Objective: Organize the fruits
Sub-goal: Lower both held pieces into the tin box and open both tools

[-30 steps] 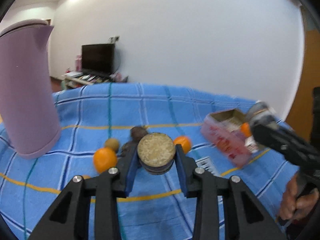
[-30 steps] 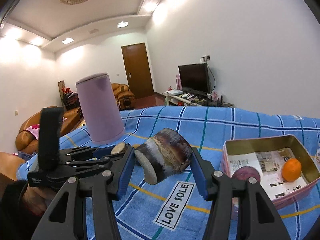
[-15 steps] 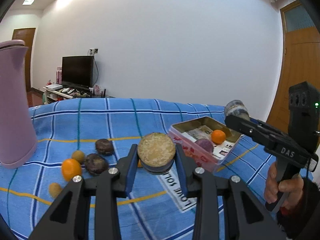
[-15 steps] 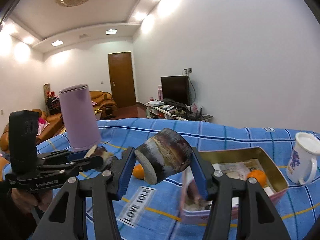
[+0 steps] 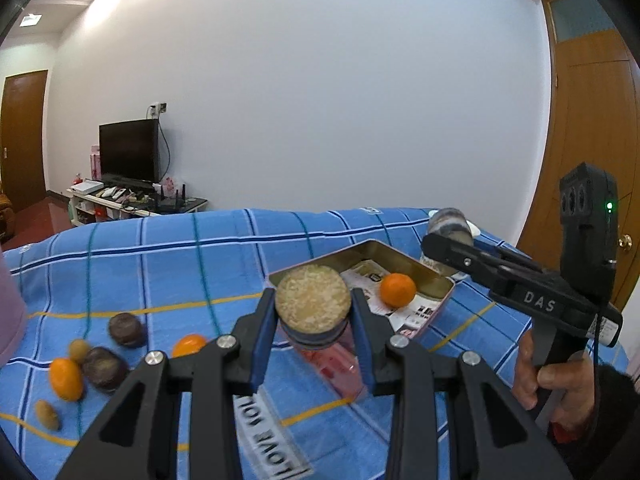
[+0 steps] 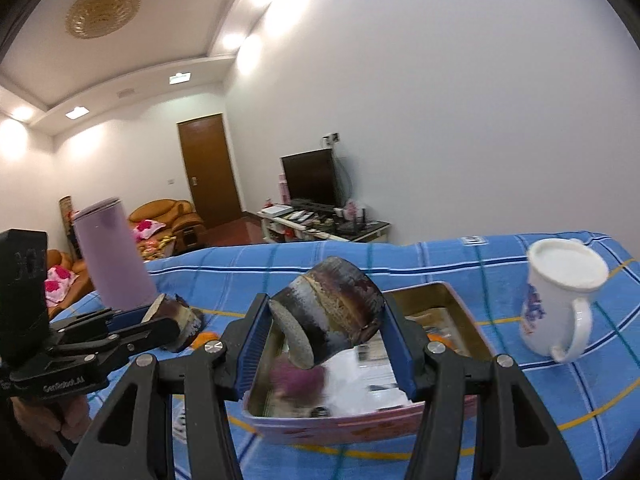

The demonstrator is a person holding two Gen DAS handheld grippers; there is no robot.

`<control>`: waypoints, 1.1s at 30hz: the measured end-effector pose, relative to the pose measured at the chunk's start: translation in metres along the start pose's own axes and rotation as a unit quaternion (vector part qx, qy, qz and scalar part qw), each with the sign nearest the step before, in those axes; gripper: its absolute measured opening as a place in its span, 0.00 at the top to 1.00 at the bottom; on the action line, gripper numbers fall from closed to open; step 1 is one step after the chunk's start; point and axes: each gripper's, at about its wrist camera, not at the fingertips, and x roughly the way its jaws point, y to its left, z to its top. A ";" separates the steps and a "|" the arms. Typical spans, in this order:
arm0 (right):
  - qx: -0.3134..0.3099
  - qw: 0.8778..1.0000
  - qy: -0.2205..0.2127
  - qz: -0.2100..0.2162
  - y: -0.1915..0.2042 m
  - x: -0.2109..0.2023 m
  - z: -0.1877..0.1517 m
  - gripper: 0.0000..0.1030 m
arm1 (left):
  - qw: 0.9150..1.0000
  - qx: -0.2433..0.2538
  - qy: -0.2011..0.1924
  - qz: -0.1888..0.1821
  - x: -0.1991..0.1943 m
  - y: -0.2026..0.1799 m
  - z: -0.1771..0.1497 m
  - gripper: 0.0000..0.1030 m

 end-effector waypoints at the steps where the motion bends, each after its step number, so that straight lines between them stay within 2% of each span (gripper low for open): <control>1: 0.003 1.000 0.000 -0.008 -0.006 0.001 0.001 0.46 | 1.000 -0.001 0.001 0.000 0.004 -0.003 0.001 0.64; 9: 0.040 0.997 0.014 -0.067 -0.049 0.018 0.006 0.46 | 1.000 0.015 0.012 0.008 0.042 -0.034 0.010 0.64; 18: 0.028 0.994 0.044 -0.099 -0.059 0.044 0.005 0.46 | 0.999 0.016 0.034 0.031 0.084 -0.053 0.015 0.64; 27: 0.019 0.992 0.082 -0.094 -0.060 0.072 0.005 0.45 | 0.995 0.009 0.069 0.070 0.116 -0.055 0.011 0.64; 33: 0.018 0.990 0.105 -0.091 -0.062 0.083 0.002 0.45 | 0.994 0.007 0.080 0.078 0.121 -0.051 0.008 0.64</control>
